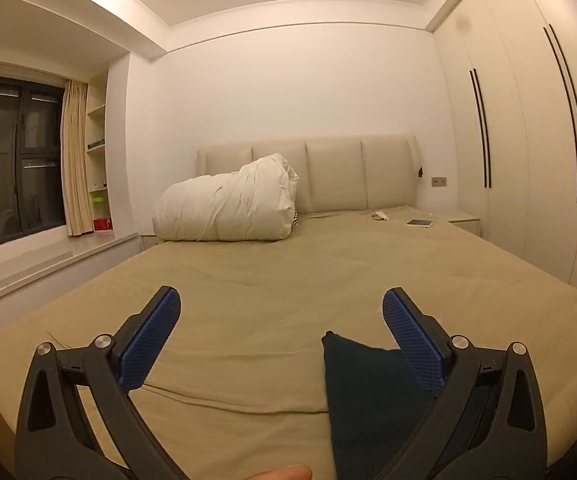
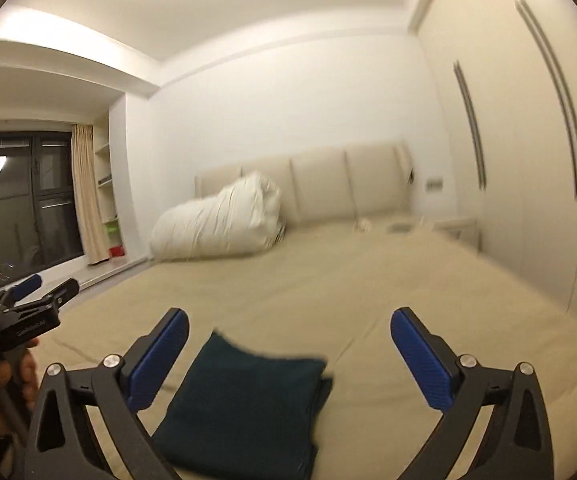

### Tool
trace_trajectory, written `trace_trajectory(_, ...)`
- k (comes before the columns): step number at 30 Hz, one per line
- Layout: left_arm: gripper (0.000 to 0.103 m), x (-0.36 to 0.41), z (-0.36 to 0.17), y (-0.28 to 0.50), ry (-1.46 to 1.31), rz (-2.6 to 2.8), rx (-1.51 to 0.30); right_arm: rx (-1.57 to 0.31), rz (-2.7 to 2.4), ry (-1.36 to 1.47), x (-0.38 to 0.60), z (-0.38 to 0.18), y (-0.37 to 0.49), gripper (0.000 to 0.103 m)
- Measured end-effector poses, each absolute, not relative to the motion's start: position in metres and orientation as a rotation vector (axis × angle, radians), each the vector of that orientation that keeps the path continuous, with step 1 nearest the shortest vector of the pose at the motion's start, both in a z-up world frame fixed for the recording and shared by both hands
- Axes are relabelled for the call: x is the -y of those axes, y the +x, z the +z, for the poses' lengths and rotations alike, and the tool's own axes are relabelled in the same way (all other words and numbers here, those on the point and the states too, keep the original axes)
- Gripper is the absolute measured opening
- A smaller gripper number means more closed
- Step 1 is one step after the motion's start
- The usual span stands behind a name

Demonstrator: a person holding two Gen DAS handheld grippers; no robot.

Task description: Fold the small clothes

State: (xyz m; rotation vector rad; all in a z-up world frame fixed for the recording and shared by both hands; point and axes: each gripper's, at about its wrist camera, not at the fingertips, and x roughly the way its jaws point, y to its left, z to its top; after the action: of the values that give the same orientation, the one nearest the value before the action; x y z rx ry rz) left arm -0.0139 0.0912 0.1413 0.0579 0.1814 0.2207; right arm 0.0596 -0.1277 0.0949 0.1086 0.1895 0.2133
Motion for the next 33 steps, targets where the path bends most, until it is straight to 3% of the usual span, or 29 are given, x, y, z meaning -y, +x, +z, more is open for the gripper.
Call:
trace_trajectory(9, 0.103, -0.097, 0.226, -0.083, 0.079, 0.219, -0.095, -0.119, 0.188, 0.150, 0.137, 0.169, 0.041, 0.103)
trace_trajectory(13, 0.103, -0.093, 0.237, -0.094, 0.055, 0.210, -0.123, -0.154, 0.159, 0.153, 0.140, 0.174, 0.038, 0.103)
trace_trajectory(19, 0.103, -0.087, 0.200, -0.073, 0.010, 0.179, -0.303, -0.199, 0.141, 0.129, 0.131, 0.149, 0.043, 0.103)
trace_trajectory(26, 0.103, -0.092, 0.106, 0.016, -0.069, 0.168, -0.587, -0.430, 0.084, 0.129, 0.120, 0.096, 0.081, 0.103)
trace_trajectory(33, 0.103, -0.086, 0.047, 0.046, -0.073, 0.175, -0.696, -0.597, 0.091, 0.120, 0.104, 0.059, 0.091, 0.103)
